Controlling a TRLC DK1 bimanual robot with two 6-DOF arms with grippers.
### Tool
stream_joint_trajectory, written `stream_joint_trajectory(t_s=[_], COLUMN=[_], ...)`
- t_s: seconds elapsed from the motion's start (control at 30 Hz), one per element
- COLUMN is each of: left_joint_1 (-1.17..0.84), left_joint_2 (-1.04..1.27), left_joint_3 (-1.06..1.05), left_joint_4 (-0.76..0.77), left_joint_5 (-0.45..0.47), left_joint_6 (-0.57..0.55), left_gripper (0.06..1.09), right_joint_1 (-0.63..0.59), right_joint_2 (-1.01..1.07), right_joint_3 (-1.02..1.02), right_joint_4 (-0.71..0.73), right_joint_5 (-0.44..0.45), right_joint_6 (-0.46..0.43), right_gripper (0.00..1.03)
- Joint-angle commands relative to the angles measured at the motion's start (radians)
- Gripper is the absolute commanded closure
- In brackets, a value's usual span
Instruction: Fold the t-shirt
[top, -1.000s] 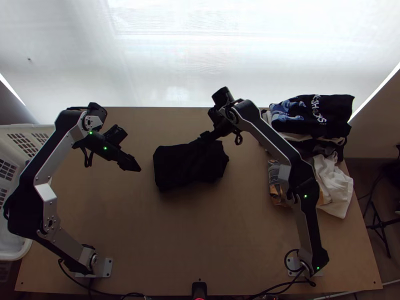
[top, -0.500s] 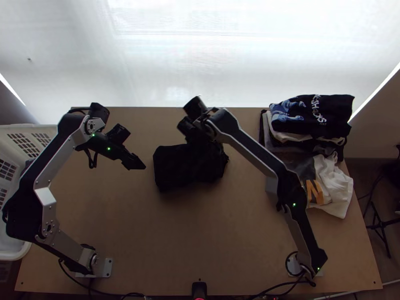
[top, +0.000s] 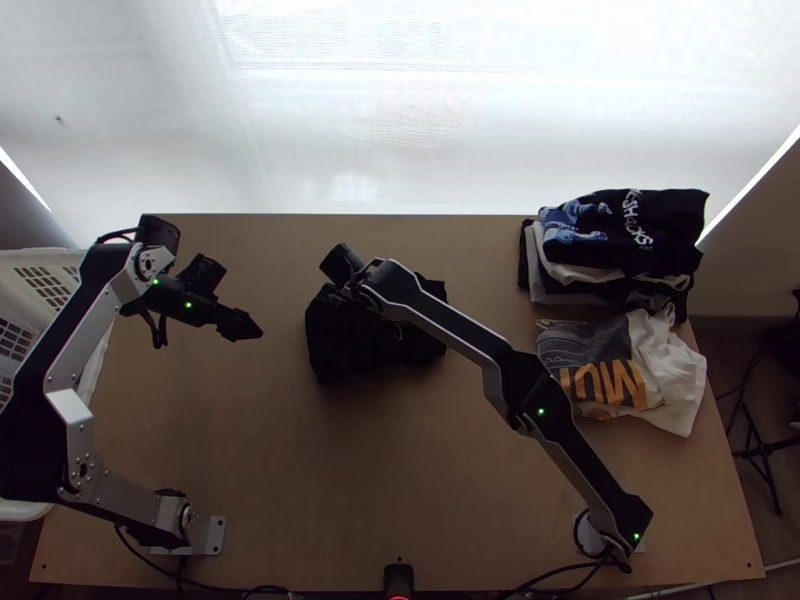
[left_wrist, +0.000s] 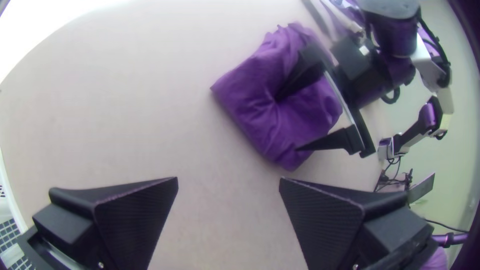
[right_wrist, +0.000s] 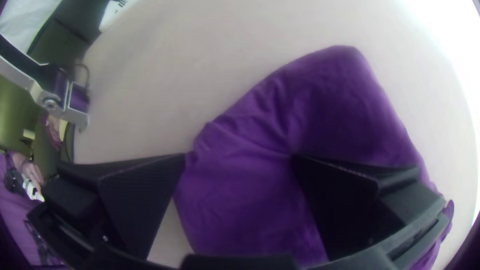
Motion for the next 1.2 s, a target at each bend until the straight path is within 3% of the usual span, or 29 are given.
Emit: stream_joint_trajectory(t_s=[0.0, 0.1, 0.3, 0.37, 0.5, 0.57, 0.73, 1.0, 1.17], left_joint_1=[0.024, 0.009, -0.065, -0.097, -0.152, -0.177, -0.226, -0.243, -0.244], left_joint_2=[-0.050, -0.046, 0.017, 0.037, 0.060, 0.059, 0.011, -0.040, -0.035], left_joint_3=[-0.099, -0.134, -0.154, -0.159, -0.159, -0.150, -0.105, -0.058, -0.047], left_joint_4=[0.014, 0.009, -0.012, -0.009, 0.018, 0.026, 0.024, 0.004, -0.002], left_joint_5=[-0.011, -0.008, 0.117, 0.147, 0.191, 0.188, 0.180, 0.147, 0.117], left_joint_6=[-0.001, -0.001, -0.029, -0.041, -0.080, -0.086, -0.093, -0.089, -0.092], left_gripper=[0.10, 0.10, 0.10, 0.10, 0.10, 0.10, 0.10, 0.10, 0.10], right_joint_1=[-0.024, -0.024, -0.062, -0.111, -0.263, -0.358, -0.564, -0.700, -0.698], right_joint_2=[0.099, 0.021, -0.224, -0.297, -0.421, -0.448, -0.419, -0.261, -0.203], right_joint_3=[0.001, -0.007, -0.041, -0.091, -0.315, -0.406, -0.472, -0.461, -0.502], right_joint_4=[0.009, -0.016, -0.016, -0.022, -0.026, -0.026, -0.026, -0.014, -0.012], right_joint_5=[-0.018, -0.018, -0.017, -0.023, -0.066, -0.159, -0.357, -0.419, -0.475], right_joint_6=[0.020, 0.020, 0.092, 0.154, 0.191, 0.209, 0.240, 0.209, 0.184], right_gripper=[0.04, 0.04, 0.04, 0.04, 0.04, 0.04, 0.04, 0.04, 0.04])
